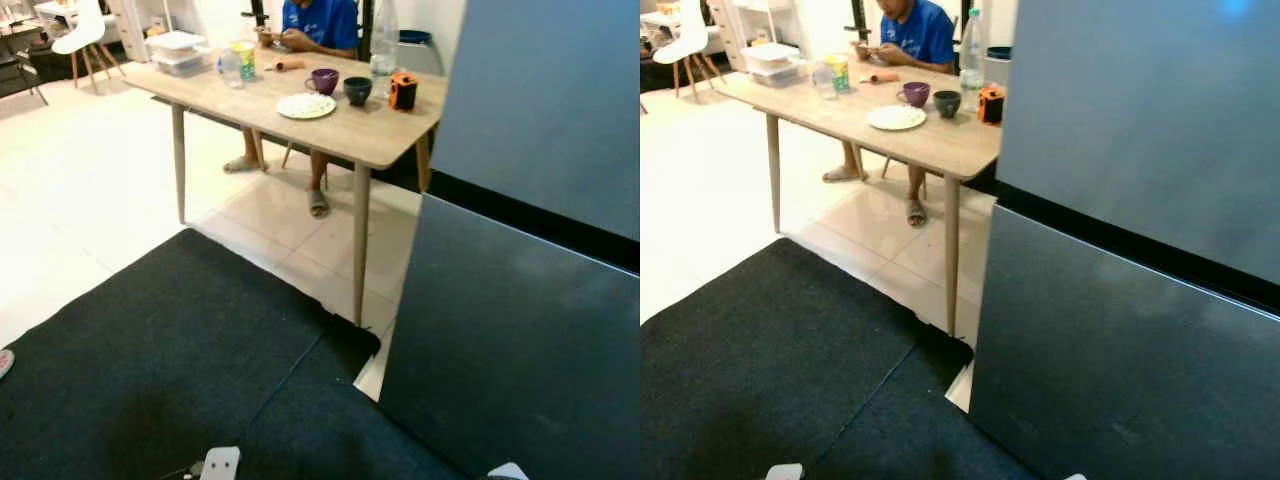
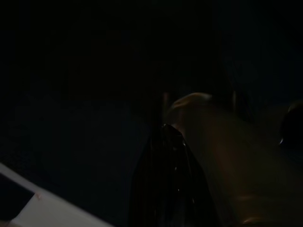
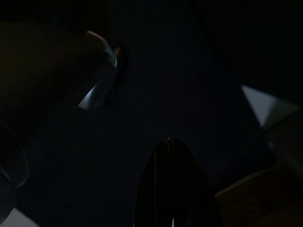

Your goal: Restocking fridge

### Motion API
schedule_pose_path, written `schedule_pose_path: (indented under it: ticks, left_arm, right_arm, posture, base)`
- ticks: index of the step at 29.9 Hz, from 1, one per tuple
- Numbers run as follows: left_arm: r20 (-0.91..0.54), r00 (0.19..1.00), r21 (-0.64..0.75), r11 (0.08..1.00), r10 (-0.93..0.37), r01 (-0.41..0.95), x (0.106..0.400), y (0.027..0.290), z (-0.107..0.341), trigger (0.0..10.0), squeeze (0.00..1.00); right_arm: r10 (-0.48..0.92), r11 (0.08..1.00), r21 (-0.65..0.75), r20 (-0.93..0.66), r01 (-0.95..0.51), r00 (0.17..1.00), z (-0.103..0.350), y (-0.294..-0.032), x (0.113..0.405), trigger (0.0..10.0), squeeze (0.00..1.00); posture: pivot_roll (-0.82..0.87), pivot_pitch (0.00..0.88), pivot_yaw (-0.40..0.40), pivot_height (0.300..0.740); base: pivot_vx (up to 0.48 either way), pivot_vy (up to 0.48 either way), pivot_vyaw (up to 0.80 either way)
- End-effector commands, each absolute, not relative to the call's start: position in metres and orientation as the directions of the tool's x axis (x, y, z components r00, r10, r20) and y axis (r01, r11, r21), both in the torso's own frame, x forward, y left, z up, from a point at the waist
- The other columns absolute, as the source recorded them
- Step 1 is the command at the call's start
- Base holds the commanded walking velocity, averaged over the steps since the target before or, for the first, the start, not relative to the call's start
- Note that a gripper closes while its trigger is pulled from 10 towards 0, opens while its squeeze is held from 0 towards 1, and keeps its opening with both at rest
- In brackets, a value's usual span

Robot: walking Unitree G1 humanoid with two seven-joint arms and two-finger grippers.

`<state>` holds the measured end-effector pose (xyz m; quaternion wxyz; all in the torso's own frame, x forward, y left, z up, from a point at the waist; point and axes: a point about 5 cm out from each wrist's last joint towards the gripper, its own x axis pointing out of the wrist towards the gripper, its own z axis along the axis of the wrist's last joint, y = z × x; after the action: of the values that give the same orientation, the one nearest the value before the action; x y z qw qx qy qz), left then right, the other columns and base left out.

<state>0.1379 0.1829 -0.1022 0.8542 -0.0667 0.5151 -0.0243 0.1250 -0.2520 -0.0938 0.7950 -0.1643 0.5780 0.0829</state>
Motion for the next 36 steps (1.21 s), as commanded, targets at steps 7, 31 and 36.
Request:
schedule_pose_path:
  ticks: [7,31,36]
  left_arm:
    - [-0.883,0.458,-0.132,0.99,-0.098,-0.043,0.1331,0.1865,-0.1035,10.0,0.0]
    - [-0.88,0.465,-0.123,0.992,-0.095,-0.031,0.1354,0.1869,-0.1026,10.0,0.0]
    - [-0.877,0.467,-0.129,0.992,-0.109,-0.01,0.1366,0.1856,-0.1022,10.0,0.0]
  right_arm:
    - [-0.041,0.925,-0.156,-0.947,-0.345,0.319,-0.0945,-0.2455,0.1284,10.0,0.0]
    - [-0.069,0.926,-0.186,-0.939,-0.329,0.336,-0.0954,-0.2441,0.1277,10.0,0.0]
    - [-0.06,0.929,-0.175,-0.94,-0.326,0.335,-0.0955,-0.2433,0.1277,10.0,0.0]
  posture:
    - [-0.08,0.027,-0.024,0.74]
    - [-0.08,0.03,-0.023,0.74]
    - [-0.08,0.032,-0.024,0.74]
  base:
    - [0.0,0.0,0.76]
    - [0.0,0.0,0.68]
    - [0.054,0.0,0.0]
